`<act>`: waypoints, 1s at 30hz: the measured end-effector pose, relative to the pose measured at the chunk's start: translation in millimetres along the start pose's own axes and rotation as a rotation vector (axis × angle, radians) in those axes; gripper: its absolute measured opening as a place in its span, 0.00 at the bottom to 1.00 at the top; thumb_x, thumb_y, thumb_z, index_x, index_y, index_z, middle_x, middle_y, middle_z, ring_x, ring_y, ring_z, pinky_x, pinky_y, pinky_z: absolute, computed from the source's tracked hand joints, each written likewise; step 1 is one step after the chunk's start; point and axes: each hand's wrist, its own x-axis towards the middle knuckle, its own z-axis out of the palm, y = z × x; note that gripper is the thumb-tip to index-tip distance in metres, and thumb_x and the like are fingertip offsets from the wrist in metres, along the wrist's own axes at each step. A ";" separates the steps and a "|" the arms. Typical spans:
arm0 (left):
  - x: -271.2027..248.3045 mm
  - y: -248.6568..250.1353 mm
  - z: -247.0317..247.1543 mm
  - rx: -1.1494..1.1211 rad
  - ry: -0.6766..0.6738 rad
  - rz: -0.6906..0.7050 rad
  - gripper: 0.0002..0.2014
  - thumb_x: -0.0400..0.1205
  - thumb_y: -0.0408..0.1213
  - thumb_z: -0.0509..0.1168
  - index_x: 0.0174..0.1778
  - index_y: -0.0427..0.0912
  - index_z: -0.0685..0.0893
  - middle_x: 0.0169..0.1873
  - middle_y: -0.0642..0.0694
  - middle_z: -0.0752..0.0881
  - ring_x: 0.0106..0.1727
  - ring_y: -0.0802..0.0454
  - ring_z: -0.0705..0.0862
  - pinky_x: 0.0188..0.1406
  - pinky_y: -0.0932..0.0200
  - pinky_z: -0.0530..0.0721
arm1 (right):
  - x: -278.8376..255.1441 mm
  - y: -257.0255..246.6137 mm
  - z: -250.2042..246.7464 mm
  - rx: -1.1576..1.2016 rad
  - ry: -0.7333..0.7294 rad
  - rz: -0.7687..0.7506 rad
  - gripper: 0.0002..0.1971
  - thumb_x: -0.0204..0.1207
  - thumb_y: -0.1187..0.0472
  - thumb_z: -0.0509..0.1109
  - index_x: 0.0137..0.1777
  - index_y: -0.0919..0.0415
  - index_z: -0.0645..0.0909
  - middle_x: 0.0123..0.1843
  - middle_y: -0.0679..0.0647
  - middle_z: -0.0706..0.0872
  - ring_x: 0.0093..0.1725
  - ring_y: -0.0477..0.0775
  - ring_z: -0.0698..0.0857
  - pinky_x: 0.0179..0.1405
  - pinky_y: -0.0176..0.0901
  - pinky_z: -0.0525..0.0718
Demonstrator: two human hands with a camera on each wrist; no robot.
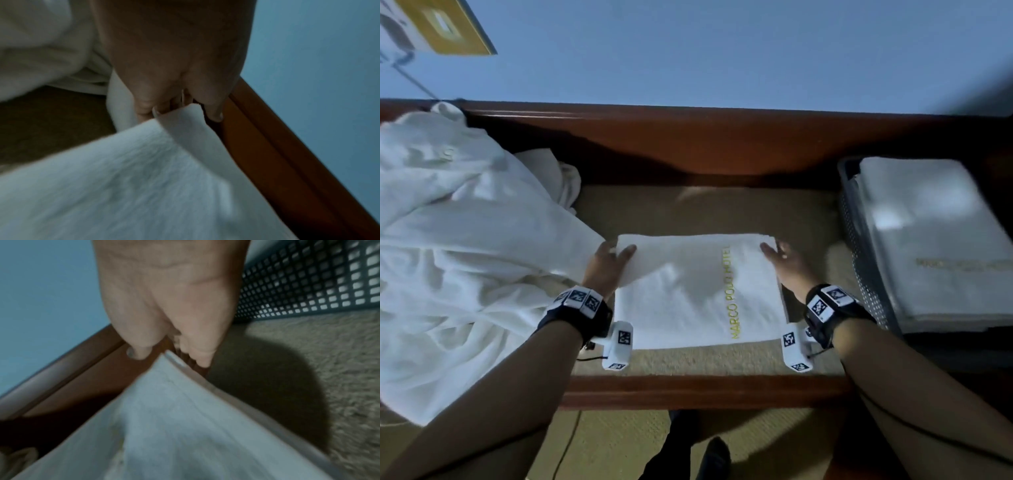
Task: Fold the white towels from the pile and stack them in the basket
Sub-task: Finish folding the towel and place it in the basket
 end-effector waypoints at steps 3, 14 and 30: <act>13.0 -20.4 3.3 0.103 -0.014 0.019 0.22 0.84 0.50 0.72 0.70 0.42 0.81 0.55 0.45 0.87 0.53 0.41 0.88 0.50 0.48 0.88 | 0.8 6.7 7.8 -0.103 -0.019 0.018 0.28 0.74 0.33 0.71 0.66 0.51 0.84 0.59 0.49 0.92 0.60 0.56 0.91 0.64 0.55 0.86; 22.9 -24.5 3.9 0.045 0.019 -0.023 0.12 0.79 0.57 0.73 0.49 0.53 0.86 0.39 0.49 0.92 0.43 0.42 0.91 0.45 0.44 0.91 | 1.7 2.0 14.6 -0.131 0.292 0.011 0.11 0.82 0.52 0.76 0.50 0.57 0.79 0.40 0.48 0.83 0.42 0.53 0.82 0.43 0.42 0.74; 8.5 -11.2 8.5 0.284 0.068 0.018 0.32 0.83 0.48 0.74 0.81 0.47 0.72 0.66 0.39 0.82 0.69 0.34 0.81 0.70 0.38 0.80 | 34.3 -17.3 7.6 -0.166 0.197 0.006 0.17 0.85 0.50 0.72 0.69 0.58 0.85 0.63 0.56 0.90 0.64 0.59 0.87 0.59 0.45 0.81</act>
